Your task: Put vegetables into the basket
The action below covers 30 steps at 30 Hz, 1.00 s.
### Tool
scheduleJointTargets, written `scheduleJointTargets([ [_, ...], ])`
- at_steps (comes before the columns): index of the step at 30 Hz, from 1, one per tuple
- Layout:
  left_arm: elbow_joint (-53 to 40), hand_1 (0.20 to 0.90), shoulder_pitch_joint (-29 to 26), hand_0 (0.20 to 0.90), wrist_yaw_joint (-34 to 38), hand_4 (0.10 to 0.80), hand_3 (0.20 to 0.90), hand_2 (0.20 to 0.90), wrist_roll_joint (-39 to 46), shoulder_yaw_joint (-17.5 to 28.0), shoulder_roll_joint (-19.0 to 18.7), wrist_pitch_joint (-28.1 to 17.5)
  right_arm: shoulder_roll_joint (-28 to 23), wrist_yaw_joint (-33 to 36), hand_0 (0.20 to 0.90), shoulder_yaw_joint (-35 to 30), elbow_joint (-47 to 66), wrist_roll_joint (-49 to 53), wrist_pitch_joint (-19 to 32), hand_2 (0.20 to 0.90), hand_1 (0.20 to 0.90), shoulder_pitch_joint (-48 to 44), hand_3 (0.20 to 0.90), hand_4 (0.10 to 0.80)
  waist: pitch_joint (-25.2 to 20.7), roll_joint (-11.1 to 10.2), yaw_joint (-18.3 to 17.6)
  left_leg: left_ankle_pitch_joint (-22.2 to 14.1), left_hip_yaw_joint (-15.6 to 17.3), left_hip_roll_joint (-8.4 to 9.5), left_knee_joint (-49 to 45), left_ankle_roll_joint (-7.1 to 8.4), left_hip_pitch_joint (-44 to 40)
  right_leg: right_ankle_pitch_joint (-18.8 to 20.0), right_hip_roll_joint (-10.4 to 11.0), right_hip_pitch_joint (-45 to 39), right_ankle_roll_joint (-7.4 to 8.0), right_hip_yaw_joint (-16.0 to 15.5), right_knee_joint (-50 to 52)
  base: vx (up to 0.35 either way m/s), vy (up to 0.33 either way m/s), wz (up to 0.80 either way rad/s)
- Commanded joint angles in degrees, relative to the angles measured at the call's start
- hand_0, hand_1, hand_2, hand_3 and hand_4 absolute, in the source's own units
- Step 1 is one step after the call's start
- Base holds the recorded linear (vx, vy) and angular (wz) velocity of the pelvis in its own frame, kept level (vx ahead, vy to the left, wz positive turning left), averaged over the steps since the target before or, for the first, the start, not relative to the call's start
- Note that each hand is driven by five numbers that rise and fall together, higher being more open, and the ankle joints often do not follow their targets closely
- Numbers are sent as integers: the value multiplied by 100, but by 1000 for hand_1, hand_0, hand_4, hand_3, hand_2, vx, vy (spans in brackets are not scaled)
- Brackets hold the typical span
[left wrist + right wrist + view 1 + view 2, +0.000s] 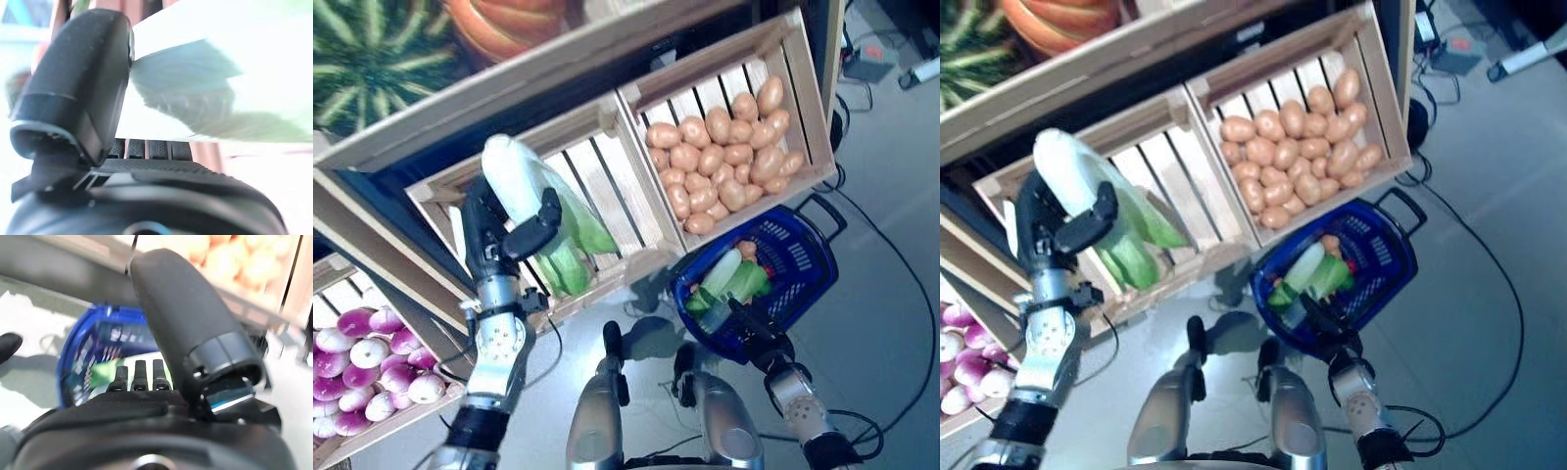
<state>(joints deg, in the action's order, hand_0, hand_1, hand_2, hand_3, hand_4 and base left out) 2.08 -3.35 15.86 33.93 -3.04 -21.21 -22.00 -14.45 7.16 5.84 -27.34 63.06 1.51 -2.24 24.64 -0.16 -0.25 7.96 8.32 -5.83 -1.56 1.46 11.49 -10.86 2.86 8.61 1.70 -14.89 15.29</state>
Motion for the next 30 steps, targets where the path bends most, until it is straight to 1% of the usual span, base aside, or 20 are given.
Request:
scheduleJointTargets([
  [1,-743,300,-155,300,-640,400,300,300,711,179,-19,-419,40,-659,900,-188,630,-416,636,900,900,326,900,800,-888,-173,13,-465,6,189,150,203,-293,955,72,-411,149,4,-1243,77,15,10],
  [3,-754,300,24,300,-792,400,300,300,813,110,27,-282,36,-889,900,-195,878,-675,728,900,900,439,900,800,-1039,-180,23,-470,43,205,240,180,-430,1007,91,-521,173,-35,-1341,87,18,4],
  [5,-767,300,148,300,-870,400,300,300,681,111,20,-170,26,-1052,900,-217,1099,-768,768,900,900,536,900,800,-1122,-193,24,-507,64,219,263,155,-531,1023,104,-592,200,-24,-1377,78,22,5],
  [6,-811,300,234,300,-999,400,300,300,677,136,-1,-35,-7,-1262,900,-268,1338,-897,835,900,900,591,900,800,-1203,-209,19,-530,82,228,262,124,-563,1062,120,-600,221,-15,-1410,62,21,5],
  [8,-820,300,319,300,-1057,400,300,300,590,158,-63,39,-104,-1515,900,-347,1634,-1023,795,900,900,650,900,800,-1292,-221,3,-559,113,225,303,107,-641,1093,138,-658,248,-25,-1479,65,29,1],
  [9,-796,300,350,300,-1176,400,300,300,647,170,-109,147,-210,-1819,900,-396,1816,-1143,821,900,900,684,900,800,-1350,-220,-9,-596,137,233,340,90,-739,1103,147,-717,272,-17,-1518,102,47,-3],
  [10,-774,300,362,300,-1297,400,300,300,628,196,-144,279,-358,-2108,900,-427,2102,-1253,658,900,900,685,900,800,-1454,-227,-21,-607,164,237,393,78,-822,1145,160,-765,303,-14,-1584,89,42,-5],
  [11,-774,300,364,300,-1310,400,300,300,620,197,-147,289,-371,-2135,900,-430,2125,-1251,659,900,900,687,900,800,-1462,-227,-21,-607,169,237,402,77,-833,1148,161,-772,306,-15,-1592,100,38,-5],
  [12,-786,300,358,300,-1382,400,300,300,574,195,-204,435,-583,-2513,900,-430,2375,-1408,441,900,900,676,900,800,-1561,-232,-30,-639,200,244,437,59,-924,1170,172,-817,332,10,-1633,62,20,-3],
  [13,-784,300,357,300,-1399,400,300,300,571,191,-209,460,-608,-2579,900,-429,2399,-1440,403,900,900,678,900,800,-1574,-232,-30,-641,202,245,441,57,-931,1173,173,-822,335,14,-1637,92,27,-3],
  [15,-788,300,381,300,-1547,400,300,300,533,172,-265,574,-911,-3076,900,-409,2721,-1470,117,900,900,663,900,800,-1666,-257,-34,-692,247,237,456,40,-1041,1171,193,-866,369,39,-1630,70,9,-3],
  [16,-793,300,381,300,-1570,400,300,300,526,163,-275,600,-944,-3140,900,-407,2758,-1490,87,900,900,658,900,800,-1675,-261,-33,-698,253,237,462,39,-1055,1172,195,-878,372,38,-1635,74,-8,0],
  [17,-841,300,406,300,-1659,400,300,300,444,134,-327,686,-1137,-3411,900,-378,2973,-1538,-83,900,900,634,900,800,-1734,-283,-20,-717,265,245,494,34,-1114,1201,213,-921,395,36,-1690,54,-9,2],
  [18,-851,300,414,300,-1677,400,300,300,430,128,-334,719,-1165,-3483,900,-377,3004,-1561,-115,900,900,632,900,800,-1742,-286,-18,-721,266,247,500,32,-1127,1208,214,-928,399,40,-1701,83,-16,2],
  [19,-875,300,475,300,-1826,400,300,300,385,117,-389,782,-1338,-3560,900,-362,3242,-1496,-300,900,900,614,900,800,-1804,-301,-2,-722,270,247,546,37,-1187,1241,221,-975,422,54,-1767,57,-14,2],
  [21,-875,300,493,300,-1905,400,300,300,344,89,-421,830,-1425,-3720,900,-351,3302,-1518,-391,900,900,582,900,800,-1836,-310,14,-731,280,245,567,39,-1218,1252,227,-997,431,51,-1794,54,-18,1],
  [22,-864,300,467,300,-1973,400,300,300,345,40,-495,928,-1556,-3883,900,-303,3356,-1536,-458,900,900,505,900,800,-1874,-320,29,-754,283,247,573,30,-1257,1248,224,-1026,438,70,-1804,48,-20,1],
  [28,-759,300,242,300,-2034,400,300,300,457,-193,-691,1052,-1969,-4340,900,-7,3507,-1492,-813,900,900,153,900,800,-1956,-321,80,-804,286,261,581,24,-1367,1237,255,-1114,467,66,-1824,34,-11,1],
  [30,-752,300,206,300,-2038,400,300,300,552,-253,-691,1032,-2009,-4310,900,110,3543,-1468,-900,900,900,66,900,800,-1981,-315,95,-825,275,267,574,26,-1410,1229,265,-1152,469,72,-1830,27,0,0],
])
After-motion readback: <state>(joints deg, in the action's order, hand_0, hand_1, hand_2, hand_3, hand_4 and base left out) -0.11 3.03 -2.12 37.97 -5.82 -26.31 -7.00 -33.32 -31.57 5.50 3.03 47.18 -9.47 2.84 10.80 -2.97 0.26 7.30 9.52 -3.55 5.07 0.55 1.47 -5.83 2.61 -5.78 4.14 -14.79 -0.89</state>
